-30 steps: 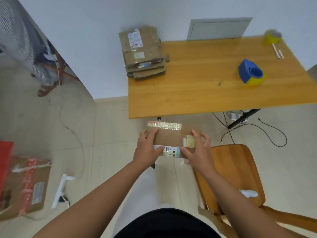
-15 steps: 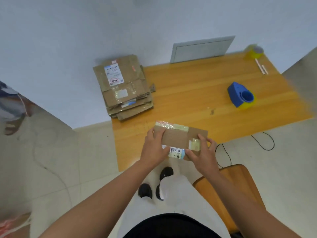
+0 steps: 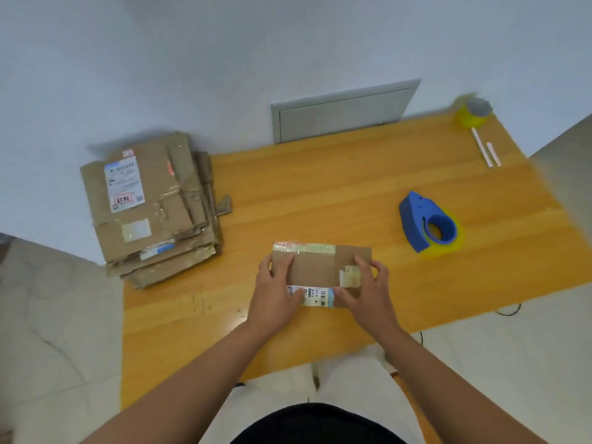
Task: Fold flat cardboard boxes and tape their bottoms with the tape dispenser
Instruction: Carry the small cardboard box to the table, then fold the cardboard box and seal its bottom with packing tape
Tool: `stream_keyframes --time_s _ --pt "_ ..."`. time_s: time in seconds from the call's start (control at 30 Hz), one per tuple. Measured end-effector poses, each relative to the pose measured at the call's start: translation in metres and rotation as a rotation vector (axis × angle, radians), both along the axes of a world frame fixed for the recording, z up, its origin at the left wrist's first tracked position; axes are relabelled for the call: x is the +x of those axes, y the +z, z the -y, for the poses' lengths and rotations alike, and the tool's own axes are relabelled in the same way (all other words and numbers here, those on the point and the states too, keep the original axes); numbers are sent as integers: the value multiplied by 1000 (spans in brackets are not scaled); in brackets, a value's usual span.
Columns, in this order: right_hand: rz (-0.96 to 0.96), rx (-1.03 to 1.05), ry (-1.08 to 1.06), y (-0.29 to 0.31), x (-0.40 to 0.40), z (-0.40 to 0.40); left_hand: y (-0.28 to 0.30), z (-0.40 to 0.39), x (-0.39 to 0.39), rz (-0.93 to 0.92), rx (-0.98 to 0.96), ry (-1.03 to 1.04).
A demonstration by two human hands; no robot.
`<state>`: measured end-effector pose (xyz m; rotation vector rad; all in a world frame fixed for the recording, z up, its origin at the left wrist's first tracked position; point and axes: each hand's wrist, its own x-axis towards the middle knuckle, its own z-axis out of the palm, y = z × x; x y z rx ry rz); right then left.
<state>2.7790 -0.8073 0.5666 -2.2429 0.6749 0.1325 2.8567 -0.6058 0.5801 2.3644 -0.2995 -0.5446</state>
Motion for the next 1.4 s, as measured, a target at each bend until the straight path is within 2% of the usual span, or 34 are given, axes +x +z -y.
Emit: stream_keyframes --time_s 0.17,0.3,0.47,0.6,0.9,1.17,1.4 --pt "-49 -5 110 -16 39 102 -13 88 16 -41 -53 96" --pt "-77 15 174 -20 53 130 -17 115 9 -68 -37 164" --pt "-46 17 251 -27 89 131 -23 121 27 -58 -39 323" --pt "5 -14 245 -41 112 128 -44 124 48 -21 -54 371" --pt "183 -119 316 -97 198 116 -114 127 123 242 -96 439" --pt "136 -390 310 -128 267 109 -142 127 194 351 125 424" --pt "179 -364 333 -131 264 111 -142 131 186 374 94 446"
